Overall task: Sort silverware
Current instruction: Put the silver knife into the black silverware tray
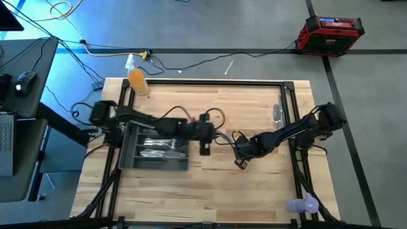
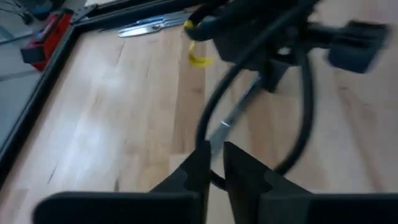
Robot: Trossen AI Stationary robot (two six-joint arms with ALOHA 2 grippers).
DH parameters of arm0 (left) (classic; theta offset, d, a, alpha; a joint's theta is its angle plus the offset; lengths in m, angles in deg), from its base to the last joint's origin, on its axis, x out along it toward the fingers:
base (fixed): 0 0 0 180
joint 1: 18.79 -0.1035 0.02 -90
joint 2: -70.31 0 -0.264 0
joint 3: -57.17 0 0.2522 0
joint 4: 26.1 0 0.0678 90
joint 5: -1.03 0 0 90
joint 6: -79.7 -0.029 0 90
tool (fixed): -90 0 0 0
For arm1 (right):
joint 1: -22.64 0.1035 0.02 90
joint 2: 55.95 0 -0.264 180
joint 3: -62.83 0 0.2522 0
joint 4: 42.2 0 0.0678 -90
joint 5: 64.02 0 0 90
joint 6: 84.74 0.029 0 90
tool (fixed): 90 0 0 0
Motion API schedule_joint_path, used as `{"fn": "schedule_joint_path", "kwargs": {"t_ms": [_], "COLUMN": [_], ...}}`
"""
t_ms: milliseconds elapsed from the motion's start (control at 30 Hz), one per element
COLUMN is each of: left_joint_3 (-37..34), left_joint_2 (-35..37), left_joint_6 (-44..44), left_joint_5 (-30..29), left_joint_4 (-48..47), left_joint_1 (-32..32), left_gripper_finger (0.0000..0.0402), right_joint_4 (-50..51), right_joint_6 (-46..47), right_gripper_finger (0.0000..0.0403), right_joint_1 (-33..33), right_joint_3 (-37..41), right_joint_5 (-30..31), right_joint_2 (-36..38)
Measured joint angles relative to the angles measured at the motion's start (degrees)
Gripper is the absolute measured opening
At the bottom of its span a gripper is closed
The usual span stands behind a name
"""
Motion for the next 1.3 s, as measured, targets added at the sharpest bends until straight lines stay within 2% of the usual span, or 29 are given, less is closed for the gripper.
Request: {"fn": "schedule_joint_path", "kwargs": {"t_ms": [100,233,367,500,700,900,1133,1300], "left_joint_3": [3.37,7.83,12.80,17.35,18.16,18.27,18.15,18.07], "left_joint_2": [-5.80,-13.30,-20.06,-23.65,-23.41,-22.93,-22.93,-22.97], "left_joint_6": [-1.41,-1.72,-2.55,-1.76,-0.96,1.02,2.19,2.59], "left_joint_5": [3.06,2.55,1.82,3.10,8.39,8.16,8.50,9.68], "left_joint_4": [2.02,4.38,0.94,-6.12,-14.49,-20.67,-22.02,-22.02], "left_joint_1": [-3.14,-6.20,-8.25,-9.18,-7.33,-3.70,0.99,3.35], "left_gripper_finger": [0.0004,0.0002,0.0001,0.0000,0.0000,0.0000,0.0000,0.0000], "right_joint_4": [0.62,1.72,2.29,2.31,1.90,-2.93,-11.29,-17.45], "right_joint_6": [0.11,0.10,-0.80,-0.28,0.12,-0.86,-1.78,-3.36], "right_gripper_finger": [0.0000,0.0000,0.0000,0.0000,0.0000,0.0000,0.0000,0.0000], "right_joint_1": [-1.71,-3.73,-4.17,-3.99,-4.55,-4.82,-4.93,-4.82], "right_joint_3": [0.09,-0.31,-0.80,-0.84,-0.81,-0.50,-0.56,-0.61], "right_joint_5": [-0.21,0.66,2.54,3.61,7.03,10.32,12.89,11.84], "right_joint_2": [0.00,-0.13,-0.33,-0.38,-0.43,-0.48,-0.96,-2.44]}}
